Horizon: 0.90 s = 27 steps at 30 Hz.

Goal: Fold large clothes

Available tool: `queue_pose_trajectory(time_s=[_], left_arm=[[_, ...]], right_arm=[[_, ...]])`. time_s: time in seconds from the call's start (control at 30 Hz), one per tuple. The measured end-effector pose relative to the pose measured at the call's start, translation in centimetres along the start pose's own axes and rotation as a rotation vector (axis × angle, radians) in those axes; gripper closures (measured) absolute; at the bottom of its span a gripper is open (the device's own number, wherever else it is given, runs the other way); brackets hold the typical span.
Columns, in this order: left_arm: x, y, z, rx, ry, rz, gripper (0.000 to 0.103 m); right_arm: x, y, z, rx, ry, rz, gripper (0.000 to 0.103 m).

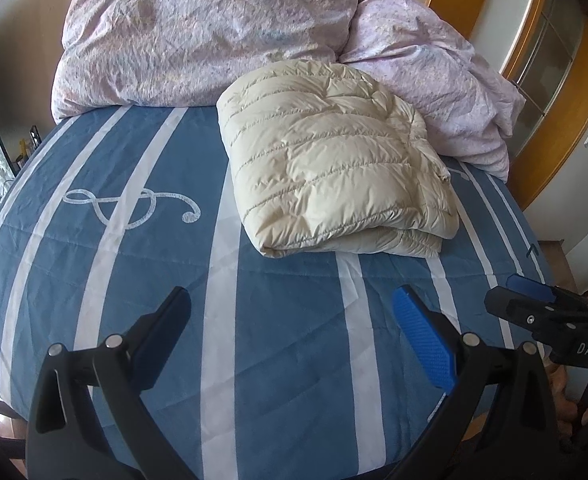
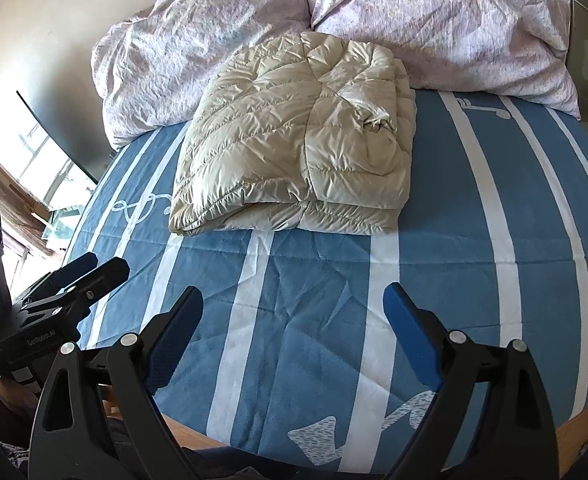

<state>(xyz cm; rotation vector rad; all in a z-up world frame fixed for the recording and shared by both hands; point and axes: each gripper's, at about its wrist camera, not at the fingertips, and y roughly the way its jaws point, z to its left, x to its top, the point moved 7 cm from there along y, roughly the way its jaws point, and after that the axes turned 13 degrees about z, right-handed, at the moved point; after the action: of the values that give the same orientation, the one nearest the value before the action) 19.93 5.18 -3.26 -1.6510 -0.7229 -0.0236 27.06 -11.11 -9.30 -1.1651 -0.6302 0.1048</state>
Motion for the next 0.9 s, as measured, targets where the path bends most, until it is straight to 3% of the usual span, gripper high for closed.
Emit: queue_pose_trajectory(time_s=[0.6, 0.9], left_arm=[[0.15, 0.81, -0.12, -0.052, -0.022, 0.014, 0.002], [0.28, 0.61, -0.3, -0.115, -0.032, -0.002, 0.002]], right_arm=[[0.24, 0.39, -0.71, 0.006, 0.033, -0.002, 0.01], [0.27, 0.42, -0.68, 0.002, 0.032, -0.003, 0.01]])
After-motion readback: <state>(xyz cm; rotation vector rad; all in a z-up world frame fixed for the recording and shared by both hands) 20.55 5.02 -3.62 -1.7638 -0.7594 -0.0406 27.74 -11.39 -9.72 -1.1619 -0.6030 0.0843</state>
